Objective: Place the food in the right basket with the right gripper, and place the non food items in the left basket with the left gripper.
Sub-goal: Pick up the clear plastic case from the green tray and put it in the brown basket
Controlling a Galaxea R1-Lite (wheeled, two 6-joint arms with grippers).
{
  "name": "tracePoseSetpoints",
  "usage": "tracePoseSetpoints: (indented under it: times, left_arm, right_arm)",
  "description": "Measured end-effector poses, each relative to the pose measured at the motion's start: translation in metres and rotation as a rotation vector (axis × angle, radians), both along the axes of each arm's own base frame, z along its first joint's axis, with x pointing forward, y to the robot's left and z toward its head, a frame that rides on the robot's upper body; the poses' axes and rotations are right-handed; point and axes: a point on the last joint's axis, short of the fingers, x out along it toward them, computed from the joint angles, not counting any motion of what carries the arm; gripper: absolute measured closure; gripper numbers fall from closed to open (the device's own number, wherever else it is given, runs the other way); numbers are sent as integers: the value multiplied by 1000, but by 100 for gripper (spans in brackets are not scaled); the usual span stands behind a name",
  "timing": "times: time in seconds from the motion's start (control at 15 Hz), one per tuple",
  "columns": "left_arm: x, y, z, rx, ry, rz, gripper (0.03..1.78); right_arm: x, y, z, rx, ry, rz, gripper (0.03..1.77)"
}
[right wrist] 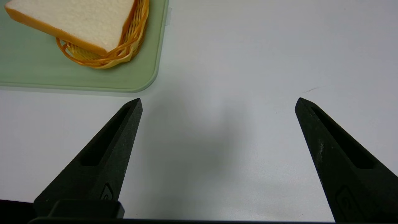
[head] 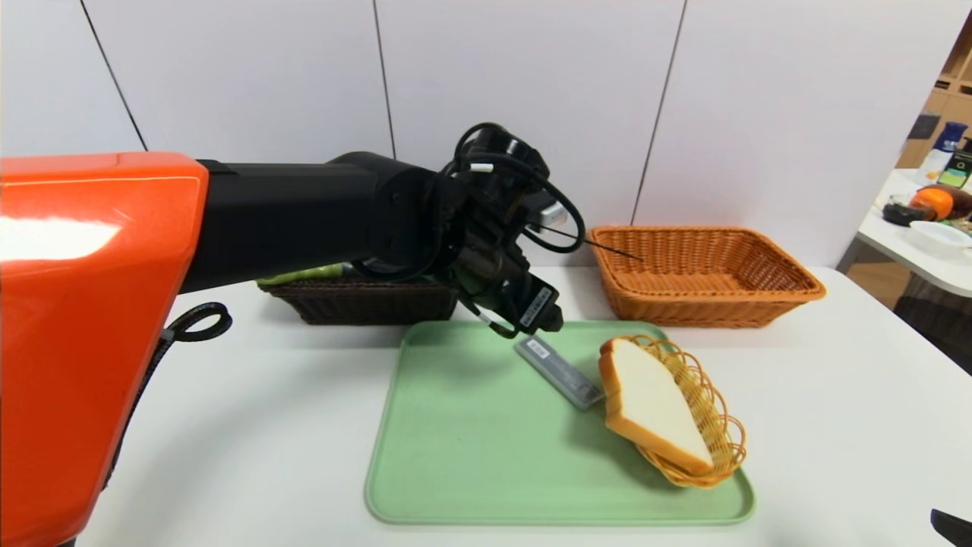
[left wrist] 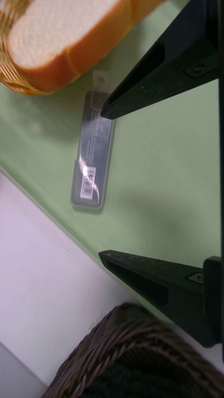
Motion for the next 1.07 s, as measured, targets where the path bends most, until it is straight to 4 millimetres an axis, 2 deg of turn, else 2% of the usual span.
tracePoseSetpoints:
  times: [0.2, 0.47, 1.07]
  left_arm:
    - [9, 11, -2, 71, -51, -156, 24]
    - [12, 17, -6, 110, -75, -366, 19]
    - [20, 5, -38, 72, -98, -741, 14]
  right_arm:
    - [0, 0, -1, 1, 7, 0, 10]
    - [0, 0, -4, 9, 15, -5, 10]
    - [-2, 0, -12, 14, 41, -9, 10]
